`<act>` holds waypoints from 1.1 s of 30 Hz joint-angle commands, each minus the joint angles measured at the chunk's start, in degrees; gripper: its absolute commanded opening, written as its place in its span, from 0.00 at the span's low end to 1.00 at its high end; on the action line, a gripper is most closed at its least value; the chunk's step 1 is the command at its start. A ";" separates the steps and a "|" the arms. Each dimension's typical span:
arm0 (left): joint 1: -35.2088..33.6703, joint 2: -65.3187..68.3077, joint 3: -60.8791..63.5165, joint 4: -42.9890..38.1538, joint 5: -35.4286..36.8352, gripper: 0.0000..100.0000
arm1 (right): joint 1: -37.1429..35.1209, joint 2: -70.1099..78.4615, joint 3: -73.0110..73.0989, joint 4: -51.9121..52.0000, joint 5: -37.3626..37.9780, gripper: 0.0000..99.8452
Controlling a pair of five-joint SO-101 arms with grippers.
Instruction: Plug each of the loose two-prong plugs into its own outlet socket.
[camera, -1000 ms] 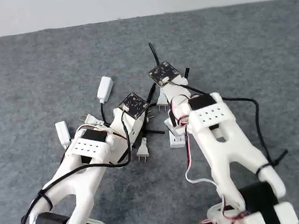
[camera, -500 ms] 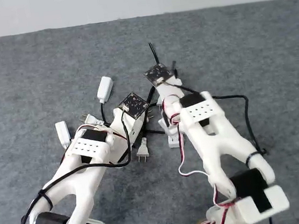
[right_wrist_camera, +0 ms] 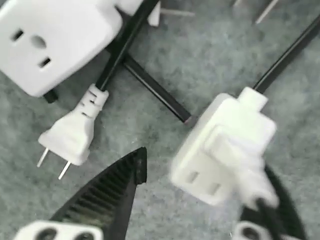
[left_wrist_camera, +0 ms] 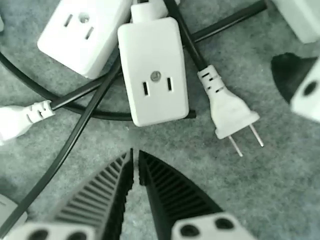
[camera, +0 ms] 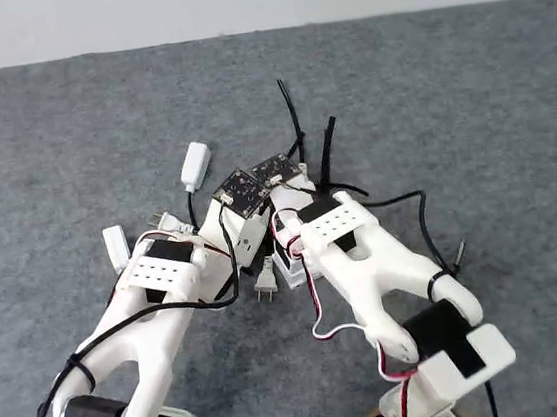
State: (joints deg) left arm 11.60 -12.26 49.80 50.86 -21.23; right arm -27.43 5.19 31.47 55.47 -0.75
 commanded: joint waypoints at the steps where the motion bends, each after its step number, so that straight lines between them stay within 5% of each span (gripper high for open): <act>1: -0.26 -0.35 -2.59 -1.05 -0.70 0.01 | 0.66 1.36 -4.13 1.36 1.58 0.09; 4: -0.44 -0.35 -2.59 -1.05 -0.70 0.01 | 3.47 3.74 -6.77 3.91 1.76 0.00; 15: -0.70 -0.35 -2.68 -2.64 1.32 0.01 | 19.30 -13.23 -4.84 9.80 1.41 0.01; 28: -0.70 -0.18 -2.59 -2.81 1.32 0.01 | 52.26 -36.18 5.01 13.41 6.68 0.01; 33: -0.97 -0.35 -2.42 -2.81 1.32 0.01 | 47.16 -36.09 7.74 10.86 5.19 0.02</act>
State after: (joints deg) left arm 11.16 -12.26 49.80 49.45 -20.70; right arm 23.65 -28.92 39.65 67.96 5.14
